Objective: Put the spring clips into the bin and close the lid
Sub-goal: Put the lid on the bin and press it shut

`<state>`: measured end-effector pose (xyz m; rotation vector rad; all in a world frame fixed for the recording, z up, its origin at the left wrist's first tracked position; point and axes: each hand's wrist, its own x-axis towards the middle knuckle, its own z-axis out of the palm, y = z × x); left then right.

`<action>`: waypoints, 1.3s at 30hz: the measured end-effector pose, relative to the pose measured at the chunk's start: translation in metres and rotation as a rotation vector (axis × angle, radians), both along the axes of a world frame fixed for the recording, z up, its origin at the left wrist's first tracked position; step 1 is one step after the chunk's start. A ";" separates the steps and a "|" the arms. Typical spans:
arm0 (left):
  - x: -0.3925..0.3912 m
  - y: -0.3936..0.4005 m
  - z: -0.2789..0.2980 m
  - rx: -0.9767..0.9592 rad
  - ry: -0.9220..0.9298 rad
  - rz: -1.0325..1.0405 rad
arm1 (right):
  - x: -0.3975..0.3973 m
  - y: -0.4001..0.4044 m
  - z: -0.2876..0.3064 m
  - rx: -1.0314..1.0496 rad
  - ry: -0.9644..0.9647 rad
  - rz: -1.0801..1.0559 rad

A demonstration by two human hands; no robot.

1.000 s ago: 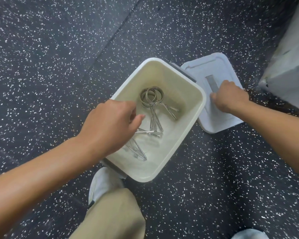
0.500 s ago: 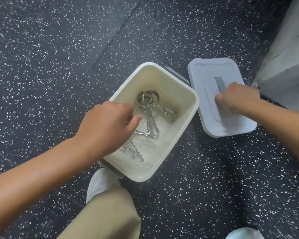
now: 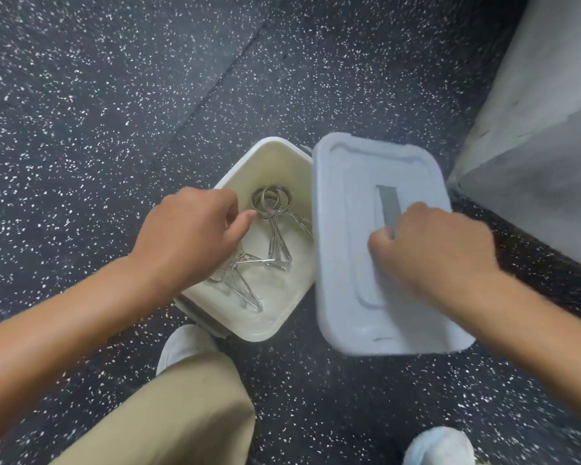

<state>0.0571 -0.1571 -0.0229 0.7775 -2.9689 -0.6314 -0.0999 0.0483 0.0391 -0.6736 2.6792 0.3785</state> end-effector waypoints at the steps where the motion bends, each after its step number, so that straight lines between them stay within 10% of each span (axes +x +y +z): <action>1: 0.000 -0.002 0.001 -0.002 -0.006 0.011 | 0.012 -0.009 -0.002 -0.005 -0.021 -0.002; 24: 0.041 -0.044 -0.004 0.048 -0.031 0.119 | 0.045 -0.126 -0.061 -0.082 -0.462 -0.302; 30: 0.060 -0.032 -0.011 0.080 -0.004 -0.209 | 0.031 -0.116 -0.068 -0.280 -0.486 -0.231; 36: 0.084 -0.019 -0.039 0.041 -0.193 -0.689 | -0.021 -0.098 -0.075 -0.533 0.058 -0.045; 39: 0.094 -0.018 -0.049 -0.071 -0.231 -0.810 | -0.047 -0.092 -0.090 -0.492 -0.107 -0.026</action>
